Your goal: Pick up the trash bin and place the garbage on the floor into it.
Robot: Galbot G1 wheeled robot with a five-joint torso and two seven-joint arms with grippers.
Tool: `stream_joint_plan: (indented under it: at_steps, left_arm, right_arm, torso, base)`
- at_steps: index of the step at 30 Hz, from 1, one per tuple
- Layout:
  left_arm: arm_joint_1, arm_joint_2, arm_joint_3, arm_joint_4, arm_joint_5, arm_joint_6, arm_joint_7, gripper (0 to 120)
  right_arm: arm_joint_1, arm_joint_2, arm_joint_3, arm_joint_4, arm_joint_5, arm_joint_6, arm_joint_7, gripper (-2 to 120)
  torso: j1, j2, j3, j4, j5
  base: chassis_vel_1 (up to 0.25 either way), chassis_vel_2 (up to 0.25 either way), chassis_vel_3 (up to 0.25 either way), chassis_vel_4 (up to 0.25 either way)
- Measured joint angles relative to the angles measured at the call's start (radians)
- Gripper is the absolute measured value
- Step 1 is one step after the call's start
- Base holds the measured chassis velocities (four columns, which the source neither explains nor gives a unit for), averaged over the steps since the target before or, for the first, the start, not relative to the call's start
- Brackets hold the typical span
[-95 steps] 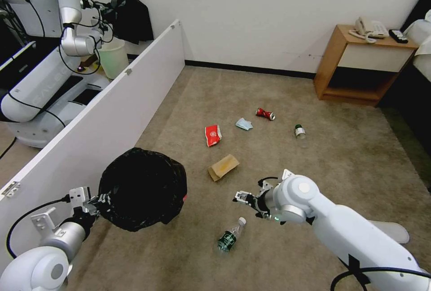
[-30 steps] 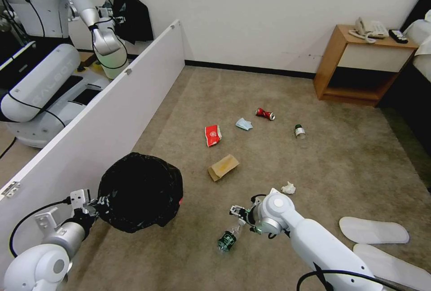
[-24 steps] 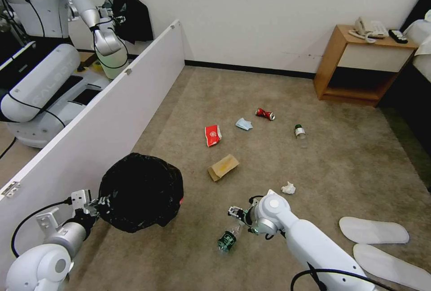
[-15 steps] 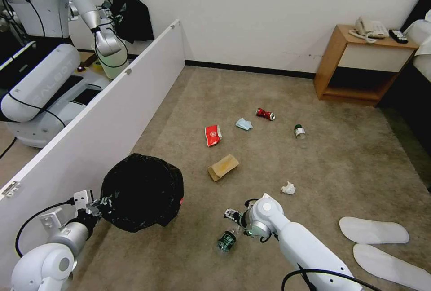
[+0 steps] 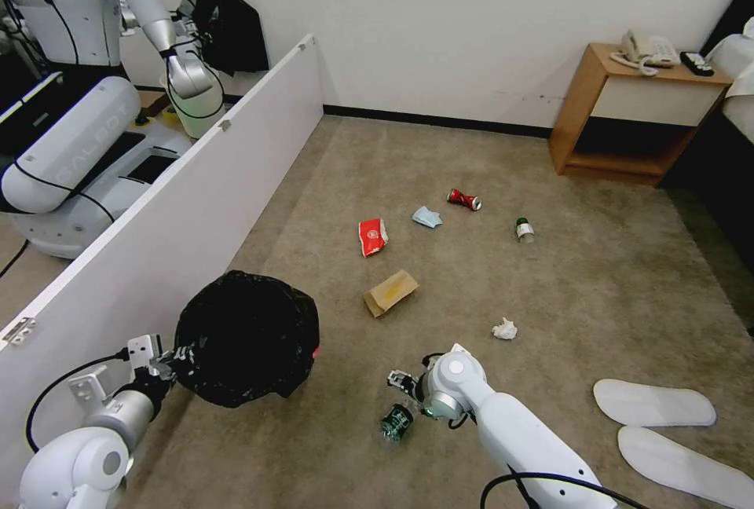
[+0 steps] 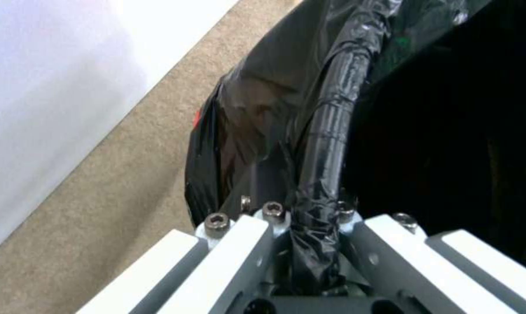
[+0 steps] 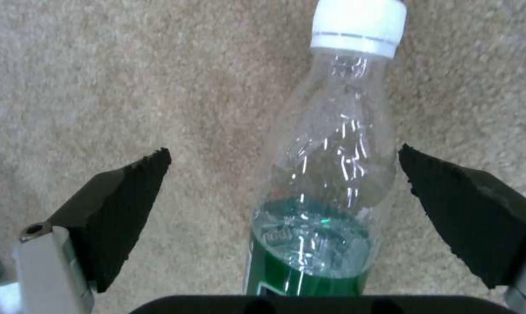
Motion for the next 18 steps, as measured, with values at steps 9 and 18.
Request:
stream_joint_plan:
  at_steps: [9,18]
  left_arm:
    - [0.005,-0.005,0.002,0.001,0.010,-0.004,0.007,0]
    - [0.006,-0.004,-0.004,0.004,0.013,-0.008,0.013,0]
  right_arm:
    - [-0.006,0.009,0.007,-0.020,-0.023,0.000,-0.014,100]
    - [-0.009,0.024,0.011,-0.037,-0.033,-0.009,-0.024,100]
  torso:
    - [0.000,0.000,0.000,0.0001,0.0000]
    - [0.000,0.000,0.000,0.0001,0.0000]
  base:
    - [0.000,0.000,0.000,0.000]
    - [0.000,0.000,0.000,0.000]
